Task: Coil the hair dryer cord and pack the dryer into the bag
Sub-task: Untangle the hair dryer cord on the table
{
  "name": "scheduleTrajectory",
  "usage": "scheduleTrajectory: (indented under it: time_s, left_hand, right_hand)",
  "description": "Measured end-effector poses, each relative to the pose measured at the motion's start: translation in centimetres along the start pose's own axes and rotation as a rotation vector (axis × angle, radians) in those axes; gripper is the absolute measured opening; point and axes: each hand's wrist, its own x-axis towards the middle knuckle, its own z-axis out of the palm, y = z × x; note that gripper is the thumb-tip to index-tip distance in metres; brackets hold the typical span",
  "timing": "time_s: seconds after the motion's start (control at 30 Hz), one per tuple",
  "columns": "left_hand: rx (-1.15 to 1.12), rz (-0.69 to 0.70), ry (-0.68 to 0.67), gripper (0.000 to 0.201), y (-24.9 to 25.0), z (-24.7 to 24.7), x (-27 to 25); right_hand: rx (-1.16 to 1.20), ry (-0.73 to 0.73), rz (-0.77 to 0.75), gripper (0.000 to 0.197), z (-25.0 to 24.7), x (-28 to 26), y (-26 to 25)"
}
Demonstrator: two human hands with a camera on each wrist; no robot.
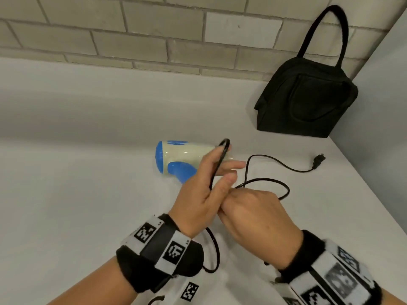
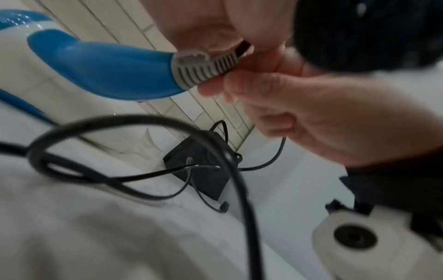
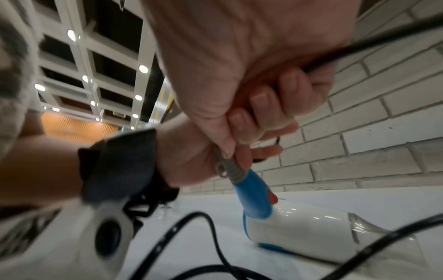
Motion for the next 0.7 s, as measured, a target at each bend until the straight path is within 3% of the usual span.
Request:
scheduleTrajectory:
  time_s: [0.07, 0.2, 0.43, 0.57, 0.7]
  left_hand:
    - [0.092, -0.033, -0.096, 0.043, -0.3, 0.3, -0.6]
    - [0.221, -0.058, -0.169, 0.059, -0.6, -0.4, -1.6]
    - [0.23, -0.02, -0.138, 0.048, -2.0, -0.9, -1.1]
    - [0.198, -0.02, -0.138, 0.028, -1.6, -1.5, -1.2]
    - [0.23, -0.009, -0.14, 0.036, -1.3, -1.3, -1.6]
  right_hand:
    - [0.046, 0.009, -0.081, 0.014, -0.2, -0.7, 0.0]
    - [0.269, 0.015, -0.056, 0.025, -0.9, -1.0, 0.3]
    - [0.472, 0.047, 0.086, 0.032, -2.0, -1.3, 1.7]
    - [0.442, 0.011, 0.086, 0.028, -2.6, -2.0, 3.0]
    - [0.415, 0.056, 0.107, 0.031, -2.8, -1.1, 4.1]
